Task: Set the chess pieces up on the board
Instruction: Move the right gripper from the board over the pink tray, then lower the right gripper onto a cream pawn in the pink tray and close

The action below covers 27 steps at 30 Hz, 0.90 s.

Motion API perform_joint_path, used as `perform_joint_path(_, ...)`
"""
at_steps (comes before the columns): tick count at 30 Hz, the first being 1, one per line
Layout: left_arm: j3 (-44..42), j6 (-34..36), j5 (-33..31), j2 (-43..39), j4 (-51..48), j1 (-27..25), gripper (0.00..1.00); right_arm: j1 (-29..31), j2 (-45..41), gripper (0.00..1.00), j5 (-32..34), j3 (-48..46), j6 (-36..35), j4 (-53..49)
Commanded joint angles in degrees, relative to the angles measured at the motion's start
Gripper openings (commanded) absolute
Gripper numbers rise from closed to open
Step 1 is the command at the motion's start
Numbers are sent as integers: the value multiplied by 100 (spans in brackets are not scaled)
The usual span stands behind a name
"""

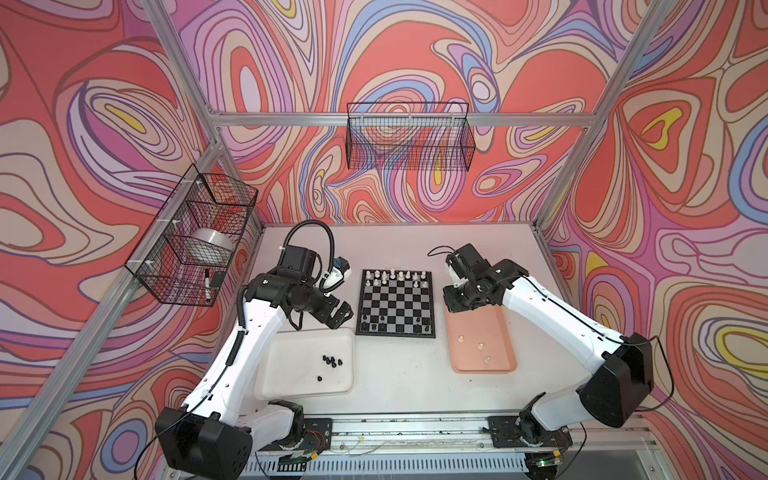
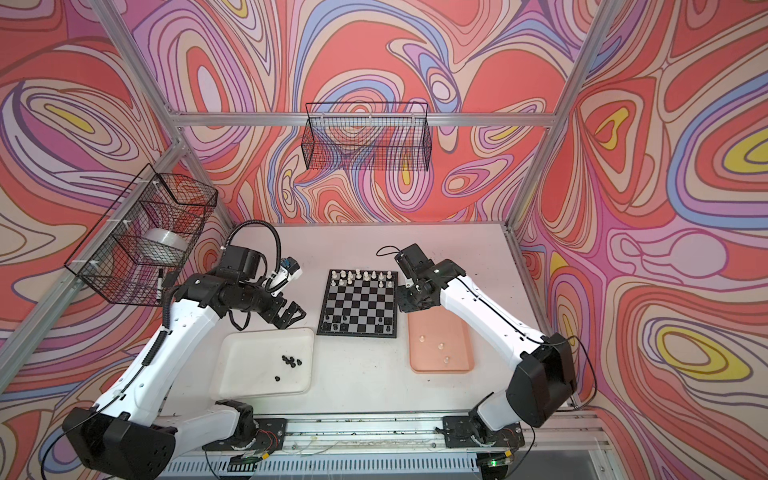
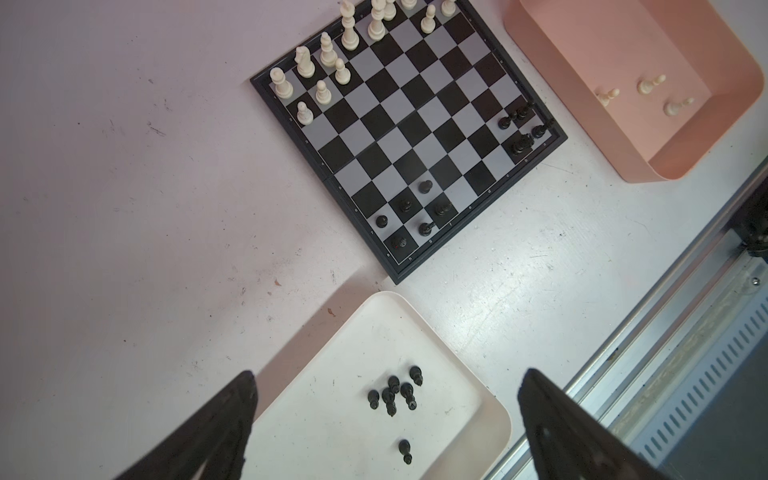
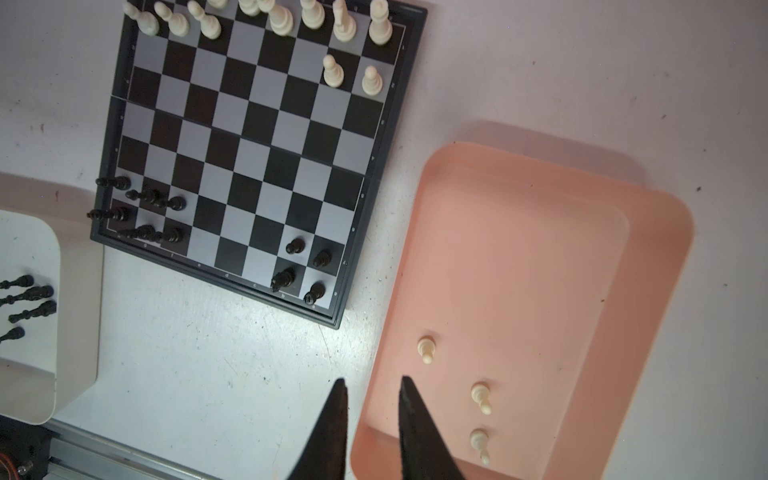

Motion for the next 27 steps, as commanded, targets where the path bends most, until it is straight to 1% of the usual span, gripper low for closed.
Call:
perform_joint_path(1, 97, 79, 124, 42, -197, -40, 99, 28, -126, 22, -196, -246, 201, -113)
perform_joint_path(9, 56, 61, 172, 61, -196, -67, 99, 27, -392, 27, -271, -660, 390, -437)
perform_joint_path(13, 5, 67, 163, 47, -172, -67, 99, 27, -472, 27, -284, -905, 507, -535)
perform_joint_path(16, -31, 57, 172, 36, -160, -76, 99, 19, -643, 29, -267, -1143, 706, -466)
perform_joint_path(18, -41, 49, 181, 34, -155, -76, 99, 18, -670, 29, -328, -1244, 795, -417)
perform_joint_path(21, -49, 45, 169, 34, -146, -76, 99, 10, -659, 30, -240, -1410, 903, -216)
perform_joint_path(27, 9, 45, 184, 40, -169, -84, 99, 1, -493, 28, -168, -1720, 1092, 194)
